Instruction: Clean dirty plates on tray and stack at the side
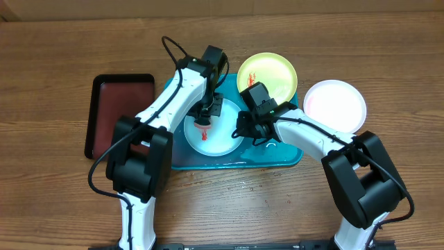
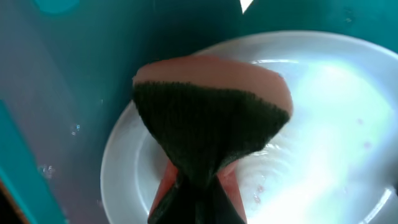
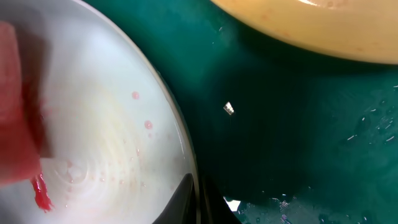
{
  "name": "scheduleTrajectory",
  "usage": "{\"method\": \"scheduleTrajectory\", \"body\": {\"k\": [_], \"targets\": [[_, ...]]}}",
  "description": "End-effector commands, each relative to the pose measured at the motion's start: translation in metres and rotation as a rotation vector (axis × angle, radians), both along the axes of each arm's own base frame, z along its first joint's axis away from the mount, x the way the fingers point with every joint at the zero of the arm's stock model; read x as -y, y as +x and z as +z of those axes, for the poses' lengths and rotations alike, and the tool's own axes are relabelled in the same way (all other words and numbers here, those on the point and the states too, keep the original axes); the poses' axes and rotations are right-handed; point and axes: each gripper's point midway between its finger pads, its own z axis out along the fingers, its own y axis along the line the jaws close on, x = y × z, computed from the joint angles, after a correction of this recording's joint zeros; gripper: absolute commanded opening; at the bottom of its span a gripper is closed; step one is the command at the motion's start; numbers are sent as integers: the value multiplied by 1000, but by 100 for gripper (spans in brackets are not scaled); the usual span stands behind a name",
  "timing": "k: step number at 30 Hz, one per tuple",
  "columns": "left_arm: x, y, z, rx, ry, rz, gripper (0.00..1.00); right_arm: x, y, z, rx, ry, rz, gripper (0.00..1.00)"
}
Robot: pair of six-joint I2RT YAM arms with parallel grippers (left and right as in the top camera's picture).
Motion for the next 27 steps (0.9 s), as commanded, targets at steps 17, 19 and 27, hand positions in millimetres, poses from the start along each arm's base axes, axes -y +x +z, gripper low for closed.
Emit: {"method": "scheduleTrajectory", "body": {"k": [17, 19, 27], "targets": [[64, -86, -13, -265, -509, -510, 4, 1, -1, -8, -15, -20, 1, 4], [65, -86, -12, -262, -519, -525, 4, 1, -1, -8, -15, -20, 1, 4], [16, -63, -32, -220, -176, -327, 4, 1, -1, -8, -15, -20, 1, 4]]}}
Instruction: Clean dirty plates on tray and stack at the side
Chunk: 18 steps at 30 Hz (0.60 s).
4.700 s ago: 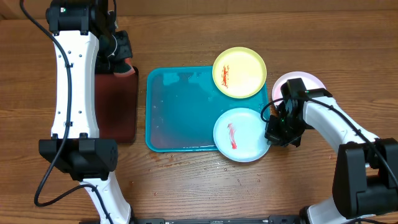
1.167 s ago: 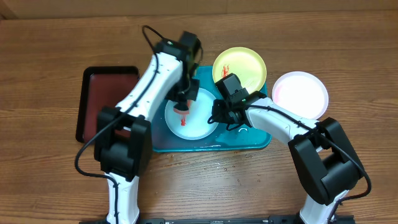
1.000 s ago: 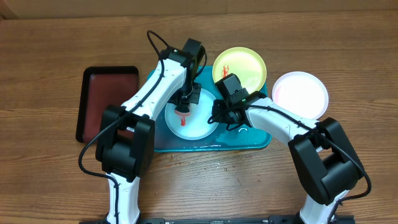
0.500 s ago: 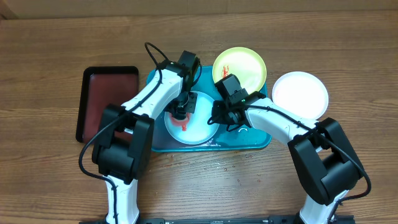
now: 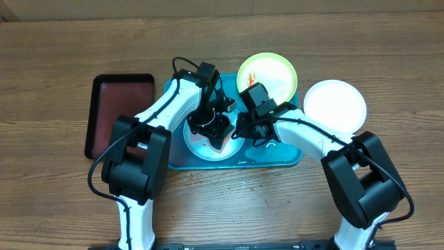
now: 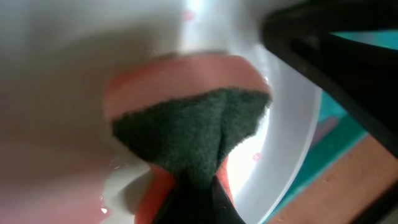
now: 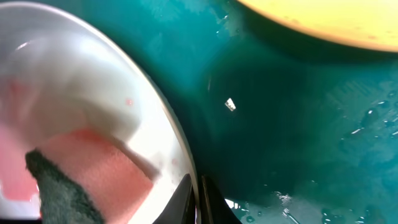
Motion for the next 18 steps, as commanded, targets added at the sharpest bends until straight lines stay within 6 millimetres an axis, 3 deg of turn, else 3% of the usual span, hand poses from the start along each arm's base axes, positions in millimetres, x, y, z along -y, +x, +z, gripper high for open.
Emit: {"method": "scheduleTrajectory", "body": {"k": [1, 4, 6, 18], "targets": [[-41, 10, -17, 46, 294, 160, 4, 1, 2, -7, -5, -20, -10, 4], [-80, 19, -16, 119, 533, 329, 4, 1, 2, -7, -5, -20, -10, 4], [-91, 23, -13, 151, 597, 373, 4, 1, 2, -7, -5, -19, -10, 4], [-87, 63, -12, 314, 568, 557, 4, 2, 1, -8, -7, -21, -10, 4]]}}
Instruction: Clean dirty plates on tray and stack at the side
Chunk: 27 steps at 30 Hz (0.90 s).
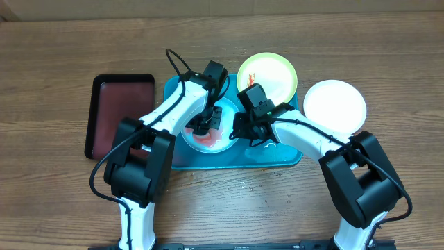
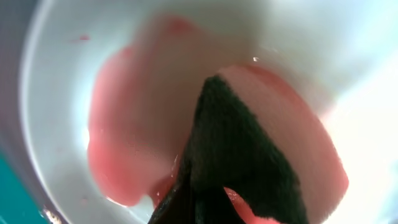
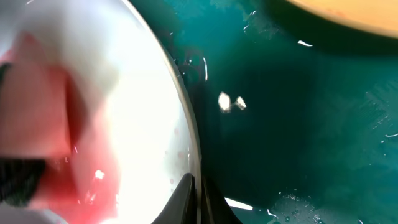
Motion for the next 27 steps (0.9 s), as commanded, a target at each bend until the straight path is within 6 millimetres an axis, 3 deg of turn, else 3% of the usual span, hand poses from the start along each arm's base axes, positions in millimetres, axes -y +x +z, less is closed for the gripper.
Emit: {"method": "scheduleTrajectory", "body": {"k": [1, 7, 13, 18, 21, 23, 27], "targets": [[-38, 20, -4, 110, 168, 145, 4, 11, 2, -8, -4, -53, -8, 4], [-51, 36, 6, 212, 245, 214, 4, 11, 2, -8, -3, -52, -8, 4], [-40, 53, 6, 264, 188, 188, 4, 11, 2, -8, -4, -53, -8, 4], [9, 44, -5, 148, -50, -131, 4, 12, 2, -8, -5, -53, -8, 4], [51, 22, -4, 59, -281, -427, 4, 11, 2, -8, -5, -53, -8, 4], [69, 8, 1, 26, -394, -548, 4, 11, 2, -8, -5, -53, -8, 5], [71, 6, 2, 25, -411, -577, 4, 12, 1, -8, -8, -54, -8, 4]]}}
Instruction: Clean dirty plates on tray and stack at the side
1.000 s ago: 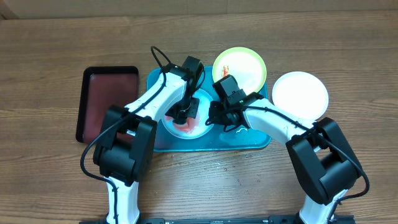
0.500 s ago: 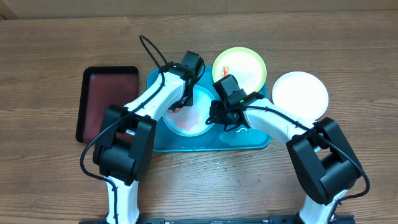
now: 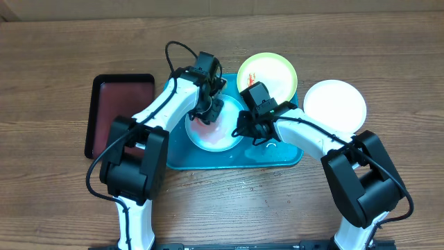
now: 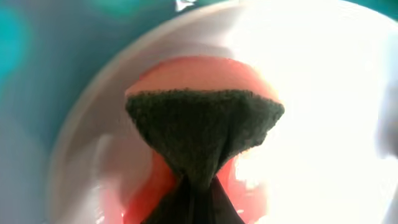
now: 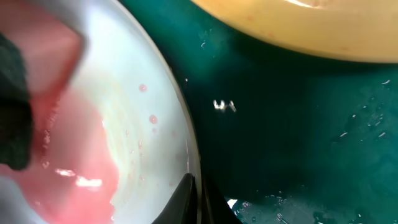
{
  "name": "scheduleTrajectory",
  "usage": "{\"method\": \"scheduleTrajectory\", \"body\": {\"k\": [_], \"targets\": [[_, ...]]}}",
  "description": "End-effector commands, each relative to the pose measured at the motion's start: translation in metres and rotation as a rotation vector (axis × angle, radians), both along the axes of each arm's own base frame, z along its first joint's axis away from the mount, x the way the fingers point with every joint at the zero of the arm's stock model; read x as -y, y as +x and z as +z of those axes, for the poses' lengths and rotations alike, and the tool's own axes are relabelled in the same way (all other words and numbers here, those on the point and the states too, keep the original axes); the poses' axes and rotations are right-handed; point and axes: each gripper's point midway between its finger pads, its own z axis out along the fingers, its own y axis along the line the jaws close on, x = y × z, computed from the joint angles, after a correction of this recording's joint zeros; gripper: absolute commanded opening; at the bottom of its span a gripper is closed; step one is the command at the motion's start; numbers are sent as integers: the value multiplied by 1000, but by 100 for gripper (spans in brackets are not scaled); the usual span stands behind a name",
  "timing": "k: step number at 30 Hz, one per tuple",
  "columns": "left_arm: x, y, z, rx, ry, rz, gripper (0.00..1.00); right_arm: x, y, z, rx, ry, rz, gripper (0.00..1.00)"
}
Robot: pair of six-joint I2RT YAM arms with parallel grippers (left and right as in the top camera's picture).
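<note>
A white plate [image 3: 223,142] smeared pink-red lies on the teal tray [image 3: 281,157]. My left gripper [image 3: 207,114] is shut on a sponge [image 4: 204,121], pink with a dark green scouring face, pressed on the plate's upper left part. My right gripper [image 5: 194,199] is shut on the white plate's right rim [image 5: 186,149], one finger inside and one outside. A yellow-green plate [image 3: 268,73] with a red smear lies at the tray's back right. A clean white plate [image 3: 335,104] rests on the table to the right of the tray.
A dark red tray [image 3: 118,114] with a black rim lies on the wooden table left of the teal tray. Water drops dot the teal tray [image 5: 323,143] near the yellow-green plate [image 5: 298,31].
My left gripper has moved the sponge from the plate's lower middle to its upper left. The pink-red smear now covers more of the plate. The right gripper still holds the rim.
The sponge stood over a red blob at the plate's left middle, with my right gripper pinching the rim. Then the sponge was at the lower right, then lower middle, now upper left. The blob has become a pink film across the plate.
</note>
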Motion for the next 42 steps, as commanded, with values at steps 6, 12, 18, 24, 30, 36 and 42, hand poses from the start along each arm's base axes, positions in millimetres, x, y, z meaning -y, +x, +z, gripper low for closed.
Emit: {"method": "scheduleTrajectory", "body": {"k": [6, 12, 18, 24, 30, 36, 42], "targets": [[-24, 22, -7, 107, 166, 197, 4, 1, -3, -7, -9, -26, 27, 5], [-76, 26, 4, 214, 386, 539, 4, 1, -3, -7, -10, -26, 27, 4], [-54, -14, -10, -14, 319, 305, 4, 1, -3, -7, -10, -27, 26, 4], [-12, -78, -9, -315, 76, -61, 4, 1, -3, -7, -10, -26, 26, 5], [16, -85, -2, -345, -101, -147, 4, -2, -6, -7, -22, -7, 35, 4], [18, -39, 24, -247, -140, 20, 4, -7, -11, -7, -50, 20, 48, 5], [5, 25, 90, -83, -178, 214, 4, -9, -16, -7, -72, 33, 57, 4]]}}
